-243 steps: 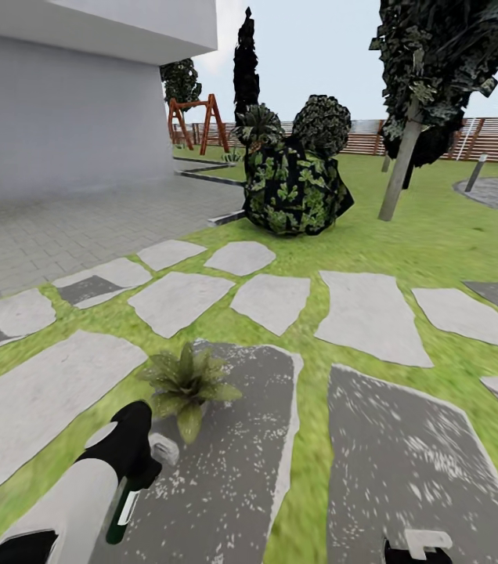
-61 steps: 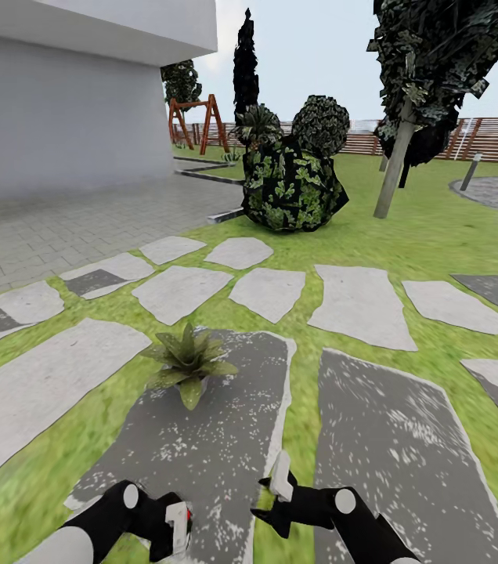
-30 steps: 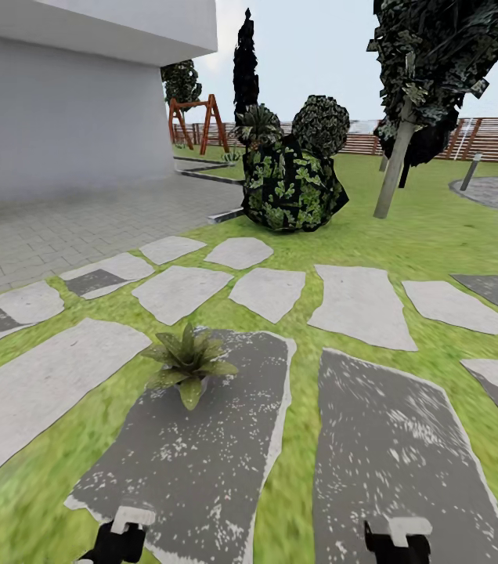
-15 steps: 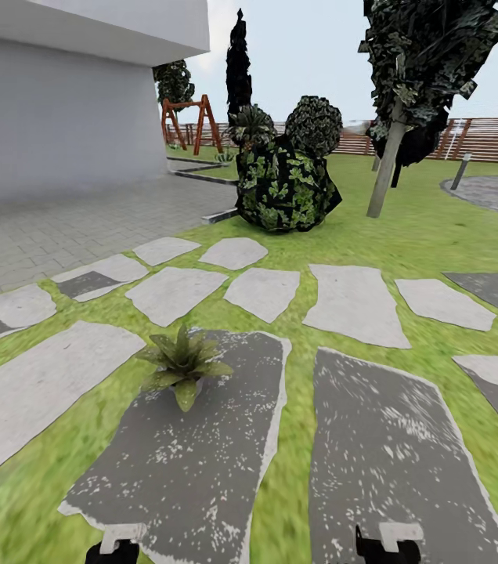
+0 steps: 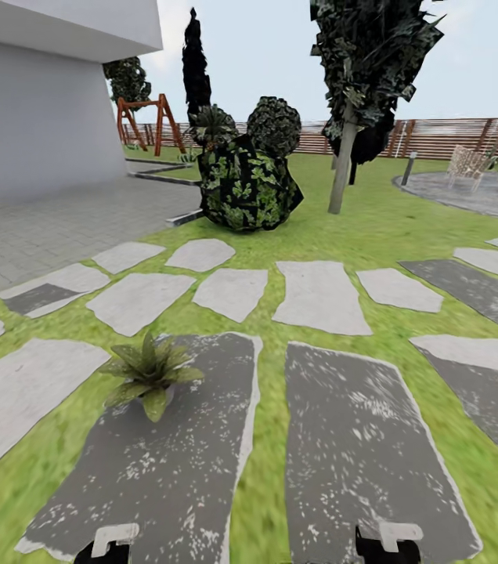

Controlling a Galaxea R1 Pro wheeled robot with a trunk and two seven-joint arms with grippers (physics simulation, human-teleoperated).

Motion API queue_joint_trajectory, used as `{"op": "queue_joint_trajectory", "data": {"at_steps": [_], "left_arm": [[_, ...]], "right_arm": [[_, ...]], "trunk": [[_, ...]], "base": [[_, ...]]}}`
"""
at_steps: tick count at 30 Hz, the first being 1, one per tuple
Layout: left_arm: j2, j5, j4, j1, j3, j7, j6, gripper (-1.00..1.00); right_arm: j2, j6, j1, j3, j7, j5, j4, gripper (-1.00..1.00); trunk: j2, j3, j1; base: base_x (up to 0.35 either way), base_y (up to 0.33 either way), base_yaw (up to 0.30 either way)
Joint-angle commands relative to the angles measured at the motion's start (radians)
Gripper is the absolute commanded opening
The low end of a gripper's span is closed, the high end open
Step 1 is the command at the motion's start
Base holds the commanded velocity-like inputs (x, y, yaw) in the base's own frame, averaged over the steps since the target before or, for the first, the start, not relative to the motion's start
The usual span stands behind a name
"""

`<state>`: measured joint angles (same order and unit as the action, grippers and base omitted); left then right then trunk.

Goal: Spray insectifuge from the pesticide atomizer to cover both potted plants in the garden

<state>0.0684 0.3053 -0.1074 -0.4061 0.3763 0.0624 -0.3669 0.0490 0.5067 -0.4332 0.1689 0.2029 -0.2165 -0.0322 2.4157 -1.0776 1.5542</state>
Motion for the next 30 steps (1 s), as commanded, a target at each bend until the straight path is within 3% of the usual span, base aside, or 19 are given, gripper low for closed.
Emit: {"op": "queue_joint_trajectory", "data": {"at_steps": [1,30], "left_arm": [[0.0,0.011,0.002,-0.001,0.004,0.005,-0.004,-1.0],[-0.004,0.012,0.021,0.0,0.003,0.004,-0.006,-1.0]], "right_arm": [[0.0,0.003,-0.001,0.007,0.004,-0.011,0.001,1.0],[0.0,0.004,-0.001,0.008,0.004,-0.009,0.001,1.0]], "trunk": [[0.0,-0.001,0.0],[0.0,-0.001,0.0]], "base": [[0.0,0.0,-0.298],[0.228,-0.175,-0.299]]}}
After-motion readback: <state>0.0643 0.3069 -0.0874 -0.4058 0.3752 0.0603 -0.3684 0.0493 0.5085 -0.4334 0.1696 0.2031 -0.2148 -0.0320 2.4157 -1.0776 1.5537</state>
